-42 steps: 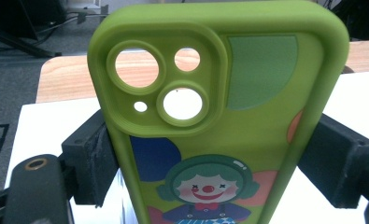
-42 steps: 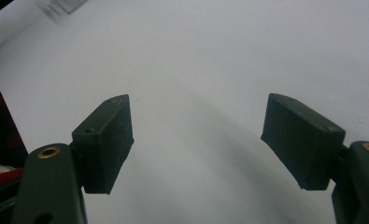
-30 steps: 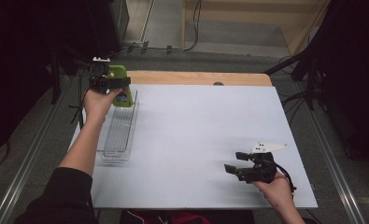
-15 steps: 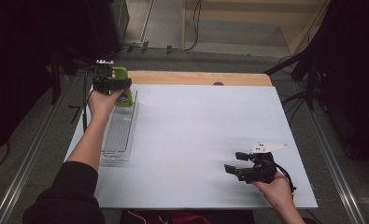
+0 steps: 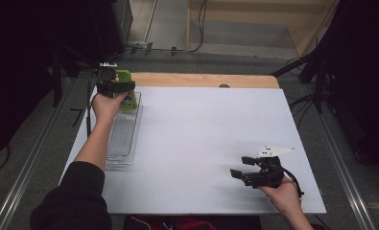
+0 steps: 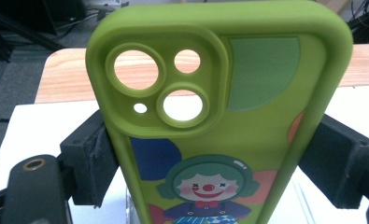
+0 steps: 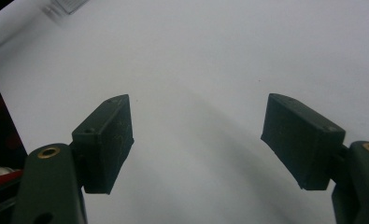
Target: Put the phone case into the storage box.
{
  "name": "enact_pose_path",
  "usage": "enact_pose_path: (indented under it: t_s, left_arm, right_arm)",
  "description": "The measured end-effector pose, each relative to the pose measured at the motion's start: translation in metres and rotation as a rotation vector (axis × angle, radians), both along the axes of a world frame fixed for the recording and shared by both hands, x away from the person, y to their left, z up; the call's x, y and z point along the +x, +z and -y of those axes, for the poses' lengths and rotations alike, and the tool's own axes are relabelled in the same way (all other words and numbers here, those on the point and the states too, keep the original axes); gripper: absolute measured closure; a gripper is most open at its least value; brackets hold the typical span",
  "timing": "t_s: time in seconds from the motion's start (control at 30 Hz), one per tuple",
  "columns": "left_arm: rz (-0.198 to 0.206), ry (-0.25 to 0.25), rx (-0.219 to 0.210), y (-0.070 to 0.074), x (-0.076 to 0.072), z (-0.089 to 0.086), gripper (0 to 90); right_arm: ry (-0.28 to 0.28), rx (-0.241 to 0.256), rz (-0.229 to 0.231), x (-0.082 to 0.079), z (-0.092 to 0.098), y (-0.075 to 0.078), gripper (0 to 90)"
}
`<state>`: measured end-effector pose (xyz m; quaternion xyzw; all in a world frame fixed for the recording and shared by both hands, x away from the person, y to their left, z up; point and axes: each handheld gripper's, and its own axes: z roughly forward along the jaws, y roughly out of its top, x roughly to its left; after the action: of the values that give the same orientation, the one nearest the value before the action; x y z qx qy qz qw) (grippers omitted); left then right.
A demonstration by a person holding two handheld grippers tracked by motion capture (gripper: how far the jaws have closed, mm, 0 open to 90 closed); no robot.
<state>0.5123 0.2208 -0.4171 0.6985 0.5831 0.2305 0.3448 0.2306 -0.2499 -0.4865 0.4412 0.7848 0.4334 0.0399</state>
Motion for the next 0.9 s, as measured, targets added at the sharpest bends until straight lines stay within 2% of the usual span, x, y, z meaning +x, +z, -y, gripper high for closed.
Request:
enact_pose_path:
  t_s: [0.33, 0.57, 0.7, 0.77, 0.87, 0.9]
  left_arm:
    - [-0.021, -0.018, 0.034, -0.0017, -0.0015, 0.0063, 14.9]
    - [-0.033, -0.024, 0.029, -0.0017, -0.0016, 0.0051, 14.3]
    - [-0.028, -0.022, 0.009, -0.0014, -0.001, 0.0055, 14.1]
    - [-0.025, -0.023, 0.023, -0.0015, -0.0009, 0.0063, 14.0]
    - [-0.029, -0.022, 0.022, -0.0028, 0.0, 0.0074, 11.6]
    - [-0.034, -0.023, 0.032, -0.0033, 0.0003, 0.0075, 7.6]
  right_arm:
    - [-0.001, 0.0, -0.001, -0.0003, -0.0005, -0.0002, 22.9]
    - [-0.001, -0.001, -0.002, -0.0001, -0.0007, -0.0003, 22.9]
    - [-0.001, 0.0, -0.002, -0.0004, -0.0012, -0.0001, 22.9]
    - [-0.001, 0.0, 0.0, -0.0003, -0.0008, 0.0001, 22.9]
    - [0.0, 0.0, -0.002, -0.0002, -0.0007, -0.0001, 22.9]
    - [0.0, 0.001, -0.001, -0.0002, -0.0007, -0.0002, 22.9]
